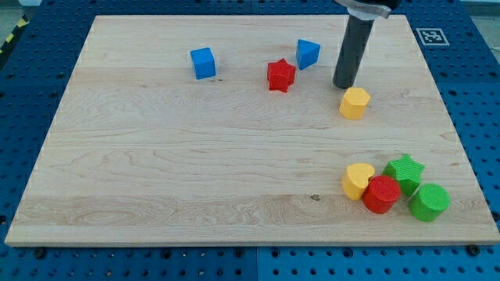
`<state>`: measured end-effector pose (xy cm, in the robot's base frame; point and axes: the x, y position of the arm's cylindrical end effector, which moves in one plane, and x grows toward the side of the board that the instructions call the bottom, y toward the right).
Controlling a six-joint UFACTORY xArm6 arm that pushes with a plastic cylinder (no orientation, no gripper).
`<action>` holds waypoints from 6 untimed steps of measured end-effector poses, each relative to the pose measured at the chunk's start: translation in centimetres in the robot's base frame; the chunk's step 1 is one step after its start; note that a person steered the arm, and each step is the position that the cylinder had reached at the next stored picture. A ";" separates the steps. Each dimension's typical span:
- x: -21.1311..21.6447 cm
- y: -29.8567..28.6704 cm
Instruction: Move the yellow hexagon closer to group of blocks
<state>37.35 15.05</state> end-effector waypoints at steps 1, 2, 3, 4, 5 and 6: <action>1.9 0.1; 3.0 0.0; 4.6 -0.1; 7.2 -0.3; 9.6 -0.2; 11.2 0.2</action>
